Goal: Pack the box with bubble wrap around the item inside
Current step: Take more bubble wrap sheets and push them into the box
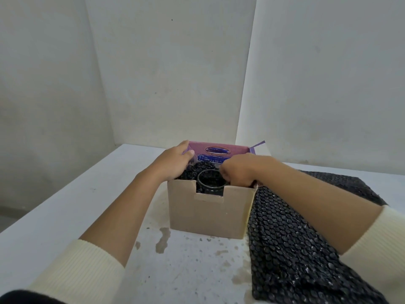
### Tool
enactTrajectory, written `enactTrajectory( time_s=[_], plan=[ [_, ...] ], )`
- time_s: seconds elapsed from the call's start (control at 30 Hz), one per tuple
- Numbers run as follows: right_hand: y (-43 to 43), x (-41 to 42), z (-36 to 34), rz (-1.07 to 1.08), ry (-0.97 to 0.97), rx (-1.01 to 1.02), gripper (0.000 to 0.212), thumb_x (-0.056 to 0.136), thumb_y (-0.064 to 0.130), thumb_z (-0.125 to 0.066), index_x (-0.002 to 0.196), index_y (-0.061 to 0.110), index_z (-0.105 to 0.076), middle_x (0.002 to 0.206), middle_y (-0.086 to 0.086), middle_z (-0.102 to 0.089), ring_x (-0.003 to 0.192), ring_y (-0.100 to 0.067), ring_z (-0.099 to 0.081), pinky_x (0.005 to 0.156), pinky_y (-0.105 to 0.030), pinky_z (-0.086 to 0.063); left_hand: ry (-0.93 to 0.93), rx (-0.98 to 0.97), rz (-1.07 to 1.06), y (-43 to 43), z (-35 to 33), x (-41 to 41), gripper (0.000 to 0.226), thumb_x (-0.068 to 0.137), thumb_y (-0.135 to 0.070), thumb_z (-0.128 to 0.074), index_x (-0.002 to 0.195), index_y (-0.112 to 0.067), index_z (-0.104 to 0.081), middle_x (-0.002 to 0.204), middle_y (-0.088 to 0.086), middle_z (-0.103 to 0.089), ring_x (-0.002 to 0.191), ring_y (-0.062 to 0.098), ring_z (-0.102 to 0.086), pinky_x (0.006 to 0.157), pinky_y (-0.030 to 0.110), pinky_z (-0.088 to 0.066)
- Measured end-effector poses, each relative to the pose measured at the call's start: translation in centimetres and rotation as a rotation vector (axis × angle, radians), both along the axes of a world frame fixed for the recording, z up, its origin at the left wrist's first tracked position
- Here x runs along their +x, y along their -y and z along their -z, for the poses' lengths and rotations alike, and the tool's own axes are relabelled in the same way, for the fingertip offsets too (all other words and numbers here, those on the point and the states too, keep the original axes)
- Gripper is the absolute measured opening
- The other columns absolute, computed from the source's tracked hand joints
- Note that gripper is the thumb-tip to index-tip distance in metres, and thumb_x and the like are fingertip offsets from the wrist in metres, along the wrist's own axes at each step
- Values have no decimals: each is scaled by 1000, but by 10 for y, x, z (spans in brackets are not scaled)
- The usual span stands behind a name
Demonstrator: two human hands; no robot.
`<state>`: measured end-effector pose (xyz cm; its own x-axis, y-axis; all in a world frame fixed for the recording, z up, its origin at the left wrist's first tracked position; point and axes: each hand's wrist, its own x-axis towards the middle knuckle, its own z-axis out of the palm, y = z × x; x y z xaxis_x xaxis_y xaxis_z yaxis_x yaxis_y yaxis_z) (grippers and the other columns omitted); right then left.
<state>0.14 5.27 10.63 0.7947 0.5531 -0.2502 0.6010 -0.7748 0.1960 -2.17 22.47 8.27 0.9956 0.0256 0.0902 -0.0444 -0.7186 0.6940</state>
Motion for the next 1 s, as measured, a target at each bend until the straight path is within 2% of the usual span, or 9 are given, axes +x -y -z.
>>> enactTrajectory(
  time_s=[0.1,0.17,0.27,0.43,0.5,0.53,0.6,0.77,1.0],
  plan=[
    [-6,8,-11,-125,-173,222,36,73,12,-69,105,22,-54,97,4,-54,93,-21,-50,73,-28,-43,14,-38,-8,-2,2,3,48,100,-36,-29,146,-24,-27,154,-1,-29,141,18,-27,105,27,-24],
    [-17,12,-6,-267,-187,167,65,70,11,-65,127,38,-46,127,8,-51,111,-21,-46,90,-35,-41,10,-80,-19,-4,4,6,50,99,-39,-29,147,-26,-24,155,-5,-25,143,16,-23,111,28,-19],
    [-34,16,7,-319,-229,83,85,69,4,-54,137,50,-32,146,7,-38,129,-26,-39,88,-42,-43,10,-102,-27,-5,5,8,50,99,-41,-28,147,-28,-23,155,-7,-24,143,14,-23,113,29,-17],
    [-40,16,9,-279,-350,17,78,79,-2,-58,145,31,-31,156,3,-23,141,-22,-24,92,-34,-26,19,-84,-15,-4,7,7,51,99,-42,-26,148,-28,-20,156,-8,-22,144,15,-20,114,30,-15],
    [-40,13,10,-261,-308,-46,76,81,3,-57,145,32,-28,159,7,-12,146,-20,-11,107,-51,-16,16,-72,-15,-4,6,7,52,99,-42,-26,148,-28,-19,156,-8,-21,144,15,-20,114,31,-15],
    [-40,13,11,-257,-272,-76,76,82,6,-57,146,34,-27,159,10,-7,147,-19,-4,109,-62,-4,14,-63,-16,-3,6,7,52,99,-43,-26,149,-28,-19,156,-8,-21,144,16,-20,114,31,-16],
    [-38,14,13,-243,-239,-105,75,83,14,-58,145,38,-24,159,12,-1,147,-20,6,103,-70,10,13,-44,-19,-2,6,7,53,99,-44,-26,149,-28,-18,156,-7,-22,144,17,-21,114,31,-16],
    [-36,13,25,-241,-209,-86,67,87,28,-57,145,39,-26,159,11,1,146,-24,9,107,-67,6,4,-20,-29,0,3,4,54,98,-45,-27,149,-28,-18,156,-4,-22,144,19,-21,114,33,-17],
    [-29,8,18,-239,-217,32,63,85,19,-56,142,37,-34,159,8,-9,146,-26,3,109,-62,-5,-13,51,-27,2,-2,0,55,99,-42,-28,149,-25,-16,157,-2,-22,143,21,-22,113,34,-19]
  ],
)
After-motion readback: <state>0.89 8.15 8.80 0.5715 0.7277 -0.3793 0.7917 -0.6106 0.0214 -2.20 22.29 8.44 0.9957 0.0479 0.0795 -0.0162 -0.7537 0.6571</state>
